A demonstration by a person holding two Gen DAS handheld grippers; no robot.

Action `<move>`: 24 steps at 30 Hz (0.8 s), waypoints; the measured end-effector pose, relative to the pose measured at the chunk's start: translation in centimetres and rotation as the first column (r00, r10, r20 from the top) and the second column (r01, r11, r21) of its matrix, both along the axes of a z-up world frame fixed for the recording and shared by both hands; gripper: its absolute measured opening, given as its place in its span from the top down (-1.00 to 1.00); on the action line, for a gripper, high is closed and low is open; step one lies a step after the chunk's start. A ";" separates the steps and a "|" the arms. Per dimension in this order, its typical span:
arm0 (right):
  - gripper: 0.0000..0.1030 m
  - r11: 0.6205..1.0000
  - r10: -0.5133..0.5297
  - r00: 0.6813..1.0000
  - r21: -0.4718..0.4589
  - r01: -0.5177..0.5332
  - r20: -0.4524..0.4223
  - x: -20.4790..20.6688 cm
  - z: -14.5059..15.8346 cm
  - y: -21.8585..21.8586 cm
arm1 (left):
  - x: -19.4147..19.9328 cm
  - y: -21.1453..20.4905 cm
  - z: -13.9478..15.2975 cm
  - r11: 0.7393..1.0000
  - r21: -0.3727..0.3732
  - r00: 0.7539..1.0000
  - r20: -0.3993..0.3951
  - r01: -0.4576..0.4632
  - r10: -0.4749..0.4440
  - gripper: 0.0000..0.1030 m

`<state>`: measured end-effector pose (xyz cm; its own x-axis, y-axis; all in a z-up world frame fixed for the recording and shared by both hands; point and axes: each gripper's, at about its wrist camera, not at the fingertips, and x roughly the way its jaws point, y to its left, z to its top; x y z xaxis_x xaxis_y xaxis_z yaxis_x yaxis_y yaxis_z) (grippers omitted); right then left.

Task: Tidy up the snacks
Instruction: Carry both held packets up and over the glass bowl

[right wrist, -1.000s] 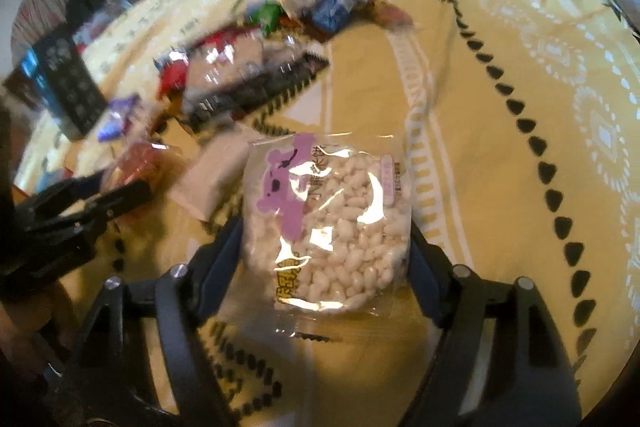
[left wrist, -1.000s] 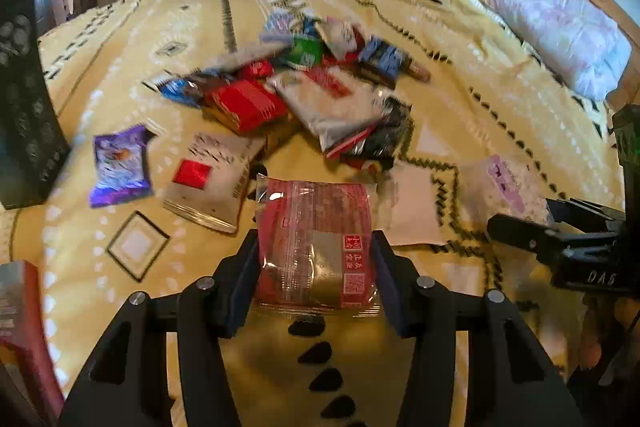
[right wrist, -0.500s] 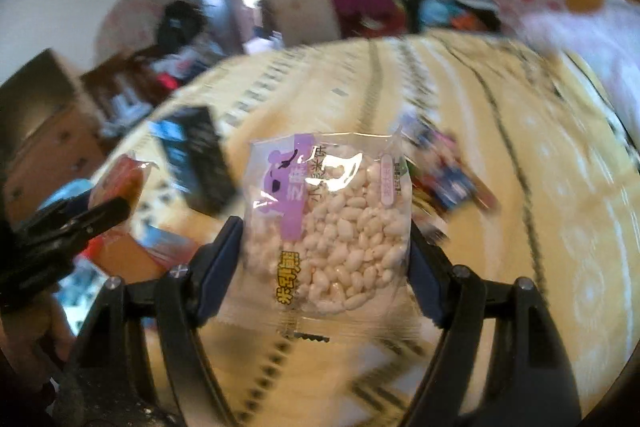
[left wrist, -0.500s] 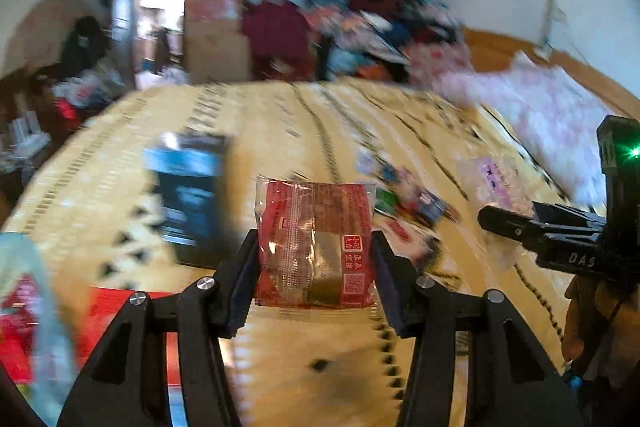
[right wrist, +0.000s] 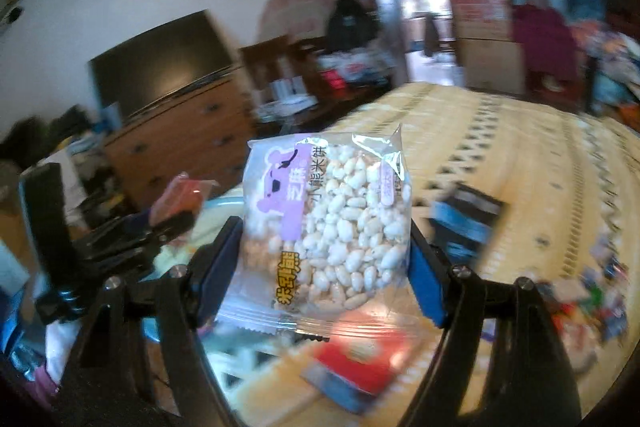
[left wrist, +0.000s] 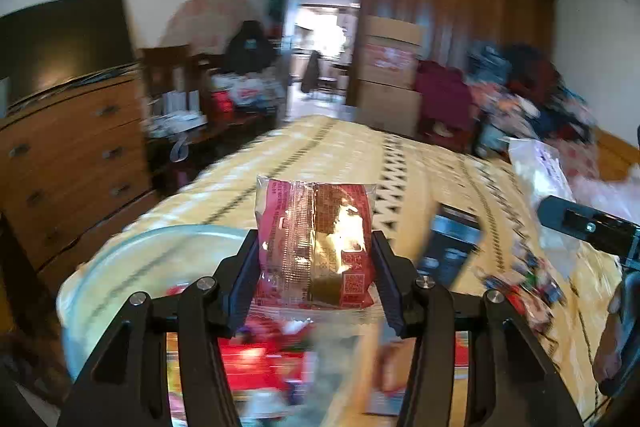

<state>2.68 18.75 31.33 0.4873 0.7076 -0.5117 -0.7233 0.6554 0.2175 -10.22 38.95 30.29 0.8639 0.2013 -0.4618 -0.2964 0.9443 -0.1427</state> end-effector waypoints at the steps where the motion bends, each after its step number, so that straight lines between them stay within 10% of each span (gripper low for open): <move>1: -0.50 1.000 0.030 1.000 0.000 -0.030 -0.008 -0.1 0.0 1.4 | -0.5 1.7 -0.2 1.000 -0.001 0.999 -0.009 -0.031 0.031 -0.06; 12: -0.50 0.967 0.234 0.962 -0.064 -0.245 -0.144 -1.5 -3.4 14.8 | -1.7 11.2 -5.3 0.976 -0.070 0.971 -0.138 -0.208 0.197 -0.06; 24: -0.50 0.960 0.236 0.957 -0.110 -0.256 -0.171 -1.6 -4.3 17.5 | -2.8 12.0 -6.4 0.975 -0.078 0.970 -0.143 -0.210 0.197 -0.06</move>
<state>1.09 36.29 27.07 0.2139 0.7183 -0.6620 -0.8297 0.4914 0.2650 -12.97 50.94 23.94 0.7380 0.3181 -0.5951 -0.5033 0.8469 -0.1715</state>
